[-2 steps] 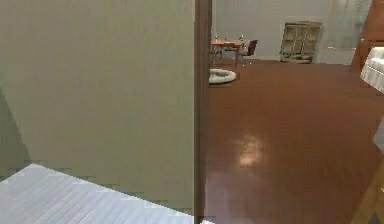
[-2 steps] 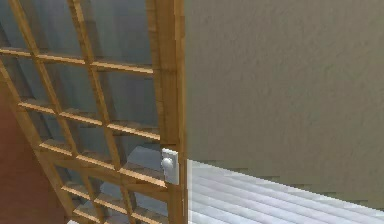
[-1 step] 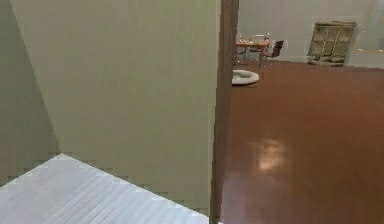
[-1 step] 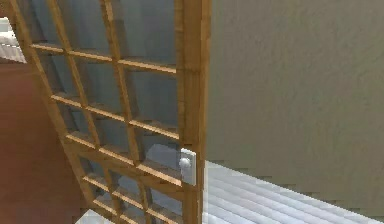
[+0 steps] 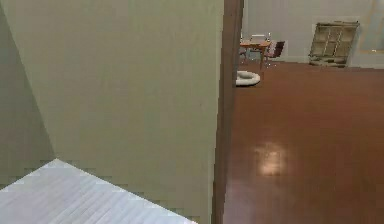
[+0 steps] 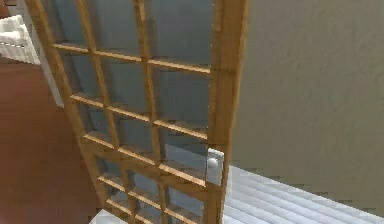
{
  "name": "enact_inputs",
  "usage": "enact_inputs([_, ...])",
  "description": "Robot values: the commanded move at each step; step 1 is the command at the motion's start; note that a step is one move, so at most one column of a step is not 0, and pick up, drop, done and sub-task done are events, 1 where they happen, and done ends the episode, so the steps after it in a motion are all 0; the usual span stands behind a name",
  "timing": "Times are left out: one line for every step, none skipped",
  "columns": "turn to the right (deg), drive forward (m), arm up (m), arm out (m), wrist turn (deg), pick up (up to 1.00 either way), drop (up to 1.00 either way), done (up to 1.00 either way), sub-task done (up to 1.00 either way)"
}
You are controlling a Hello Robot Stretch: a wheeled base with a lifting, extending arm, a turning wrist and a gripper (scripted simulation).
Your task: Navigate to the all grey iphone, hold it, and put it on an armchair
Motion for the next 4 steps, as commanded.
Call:
enact_inputs([30.0, 0.00, 0.00, 0.00, 0.0, 0.00, 0.00, 0.00, 0.00])
enact_inputs([0.0, 1.00, 0.00, 0.00, 0.0, 0.00, 0.00, 0.00, 0.00])
enact_inputs([6.0, 0.00, 0.00, 0.00, 0.0, 0.00, 0.00, 0.00, 0.00])
enact_inputs([0.0, 0.35, 0.00, 0.00, 0.0, 0.00, 0.00, 0.00, 0.00])
